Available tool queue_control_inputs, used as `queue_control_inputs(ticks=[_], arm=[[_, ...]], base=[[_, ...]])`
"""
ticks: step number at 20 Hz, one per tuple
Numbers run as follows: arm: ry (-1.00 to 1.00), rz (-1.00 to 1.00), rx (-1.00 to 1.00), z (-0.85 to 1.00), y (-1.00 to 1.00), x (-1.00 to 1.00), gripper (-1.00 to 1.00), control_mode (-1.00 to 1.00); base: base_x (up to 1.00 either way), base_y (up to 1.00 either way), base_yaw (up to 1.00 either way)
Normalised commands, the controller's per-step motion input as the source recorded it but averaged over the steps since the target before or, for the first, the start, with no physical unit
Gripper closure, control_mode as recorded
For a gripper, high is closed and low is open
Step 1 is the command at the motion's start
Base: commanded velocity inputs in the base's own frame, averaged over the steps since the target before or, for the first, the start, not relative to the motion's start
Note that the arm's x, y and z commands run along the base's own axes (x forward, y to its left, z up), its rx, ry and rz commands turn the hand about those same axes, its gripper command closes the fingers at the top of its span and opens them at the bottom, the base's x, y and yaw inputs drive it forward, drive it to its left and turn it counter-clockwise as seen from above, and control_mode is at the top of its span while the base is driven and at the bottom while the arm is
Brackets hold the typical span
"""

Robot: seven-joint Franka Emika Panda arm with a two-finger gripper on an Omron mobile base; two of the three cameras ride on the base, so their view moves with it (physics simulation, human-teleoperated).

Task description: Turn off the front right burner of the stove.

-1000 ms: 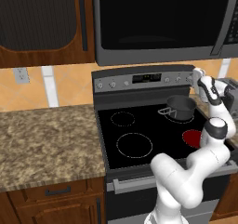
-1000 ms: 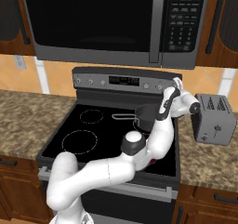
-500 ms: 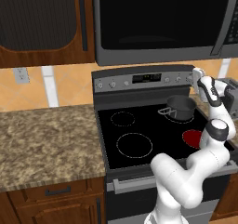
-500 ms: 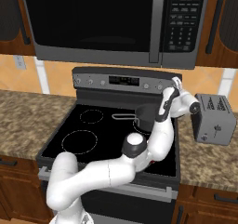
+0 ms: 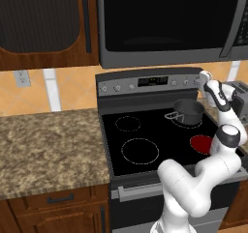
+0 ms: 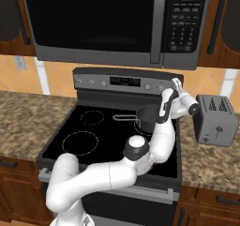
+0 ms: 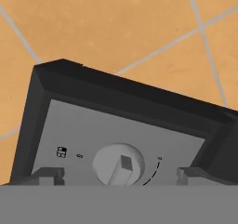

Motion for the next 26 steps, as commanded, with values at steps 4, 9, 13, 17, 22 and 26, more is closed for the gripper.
queue_control_inputs(ticks=[4, 9, 13, 17, 22, 26], arm=[[0.00, 0.00, 0.03, 0.00, -0.05, 0.00, 1.00, -1.00], [0.00, -0.04, 0.14, 0.03, -0.23, 0.00, 1.00, -1.00], [0.01, -0.07, 0.22, 0.03, -0.35, 0.00, 1.00, -1.00], [0.04, -0.10, 0.25, 0.10, -0.39, 0.00, 1.00, -1.00], [0.10, -0.12, 0.28, 0.14, -0.45, 0.00, 1.00, -1.00], [0.14, -0.12, 0.31, 0.13, -0.49, 0.01, 1.00, -1.00]], base=[[0.00, 0.00, 0.00], [0.00, 0.00, 0.00], [0.00, 0.00, 0.00], [0.00, 0.00, 0.00], [0.00, 0.00, 0.00], [0.00, 0.00, 0.00]])
